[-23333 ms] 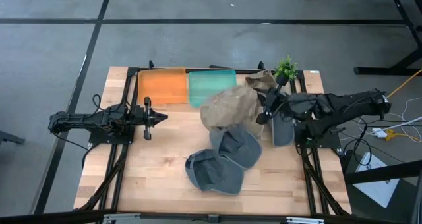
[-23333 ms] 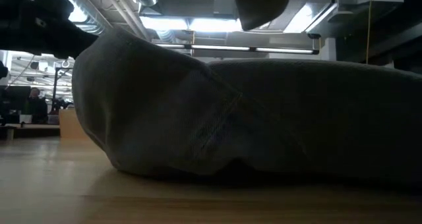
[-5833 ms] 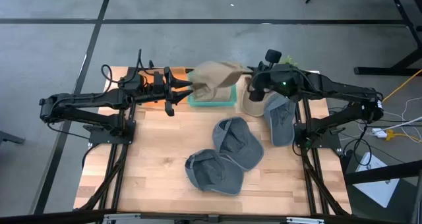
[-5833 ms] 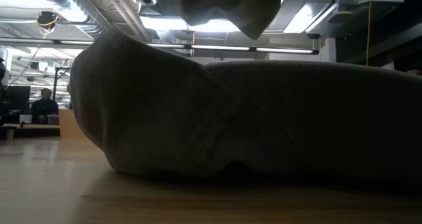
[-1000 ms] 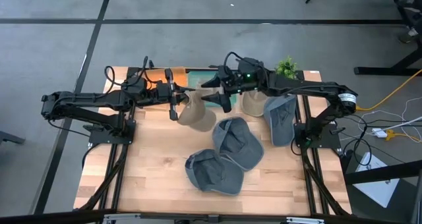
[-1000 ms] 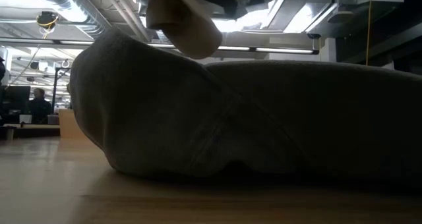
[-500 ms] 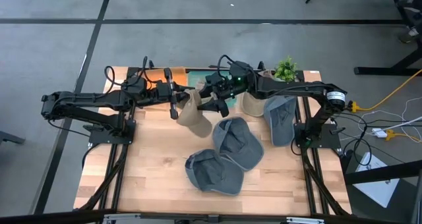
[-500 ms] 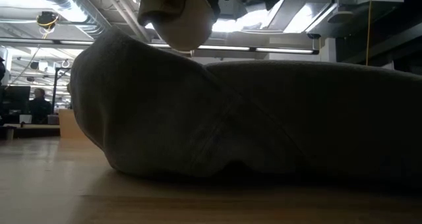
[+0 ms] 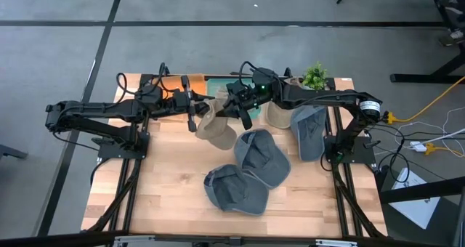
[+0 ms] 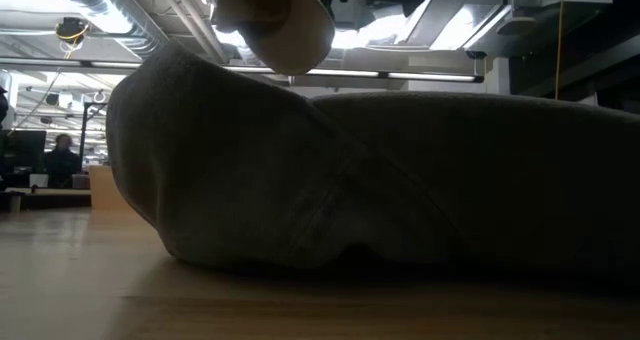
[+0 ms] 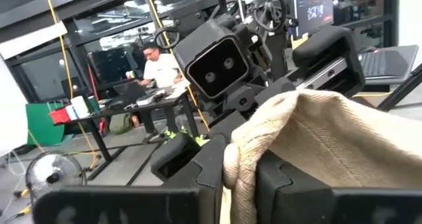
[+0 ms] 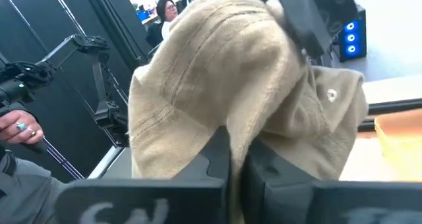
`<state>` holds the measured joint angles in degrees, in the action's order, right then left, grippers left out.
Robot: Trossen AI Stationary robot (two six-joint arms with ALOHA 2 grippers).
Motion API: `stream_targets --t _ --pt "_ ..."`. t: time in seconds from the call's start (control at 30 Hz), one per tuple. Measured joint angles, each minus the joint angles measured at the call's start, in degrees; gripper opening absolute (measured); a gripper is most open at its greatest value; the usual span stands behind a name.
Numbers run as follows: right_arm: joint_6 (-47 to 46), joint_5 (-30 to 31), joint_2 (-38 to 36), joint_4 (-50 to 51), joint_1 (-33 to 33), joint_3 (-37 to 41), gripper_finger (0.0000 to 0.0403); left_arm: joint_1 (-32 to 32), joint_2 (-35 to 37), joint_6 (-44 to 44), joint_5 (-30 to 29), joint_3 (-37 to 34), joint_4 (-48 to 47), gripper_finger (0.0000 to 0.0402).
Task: Pick & Place hat
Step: Put the bottom brown cap into the green bin
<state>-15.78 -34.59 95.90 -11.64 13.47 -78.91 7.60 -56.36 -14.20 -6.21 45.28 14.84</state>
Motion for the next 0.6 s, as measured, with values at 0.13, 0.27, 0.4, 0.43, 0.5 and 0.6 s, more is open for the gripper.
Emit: stream_targets --t 0.13,0.27,0.4,0.43,0.5,0.6 --pt "-0.13 0.07 0.00 1.58 0.03 0.00 0.0024 -0.02 0.00 0.03 -2.40 0.00 -0.28 0.0051" --pt "1.28 0.24 -0.23 3.77 0.36 -0.02 0.0009 -0.07 0.12 2.01 -5.19 0.00 -0.56 0.0071" --pt "1.40 -1.36 -0.62 5.02 1.50 -0.02 0.0013 -0.04 0.82 6.33 -5.72 0.00 -1.75 0.0106" --pt "1.50 -1.56 -0.72 5.71 1.77 -0.02 0.0015 0.00 0.97 7.10 -5.91 0.00 -1.96 0.0116" --pt "2.61 -1.65 -1.53 8.51 2.66 -0.02 0.0015 0.02 1.39 8.75 -6.13 0.00 -2.55 0.0140" --pt "5.69 1.08 -3.03 13.64 4.05 -0.02 0.0010 0.02 2.17 10.84 -6.11 0.00 -2.62 0.0173"
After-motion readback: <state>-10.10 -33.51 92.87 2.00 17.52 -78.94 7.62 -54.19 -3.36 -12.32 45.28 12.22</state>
